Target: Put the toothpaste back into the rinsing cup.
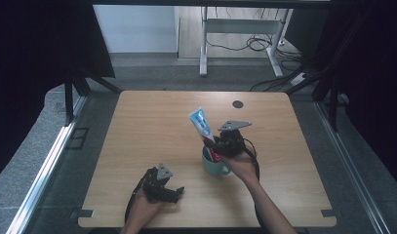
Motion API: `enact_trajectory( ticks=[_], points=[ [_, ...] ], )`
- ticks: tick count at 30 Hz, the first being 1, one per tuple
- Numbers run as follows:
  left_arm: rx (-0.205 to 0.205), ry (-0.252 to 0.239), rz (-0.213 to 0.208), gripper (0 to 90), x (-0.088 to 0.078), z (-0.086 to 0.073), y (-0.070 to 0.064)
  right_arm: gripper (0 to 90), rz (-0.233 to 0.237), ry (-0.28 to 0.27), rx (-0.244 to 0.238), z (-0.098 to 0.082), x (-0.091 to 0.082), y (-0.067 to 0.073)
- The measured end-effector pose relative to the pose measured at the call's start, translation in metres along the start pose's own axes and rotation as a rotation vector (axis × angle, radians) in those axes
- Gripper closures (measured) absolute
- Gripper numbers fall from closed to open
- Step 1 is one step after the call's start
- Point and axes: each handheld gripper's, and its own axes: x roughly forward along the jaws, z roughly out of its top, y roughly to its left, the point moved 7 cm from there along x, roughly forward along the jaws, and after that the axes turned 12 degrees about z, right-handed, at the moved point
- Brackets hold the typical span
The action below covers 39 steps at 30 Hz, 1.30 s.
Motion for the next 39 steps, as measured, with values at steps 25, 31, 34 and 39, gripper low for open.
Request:
enact_trajectory(
  ticks=[25,31,34,39],
  points=[
    [-0.002,-0.003,0.0,5.8,0.0,0.0,0.0,67.3,0.025,0.014,-0.006,-0.011,-0.008,0.002],
    [-0.001,-0.002,0.0,5.8,0.0,0.0,0.0,66.6,0.03,0.017,-0.006,-0.014,-0.009,0.003],
    [-0.002,-0.003,0.0,5.8,0.0,0.0,0.0,66.1,0.033,0.025,-0.006,-0.015,-0.009,0.003],
    [-0.002,-0.003,0.0,5.8,0.0,0.0,0.0,66.0,0.037,0.031,-0.004,-0.018,-0.01,0.002]
  ],
)
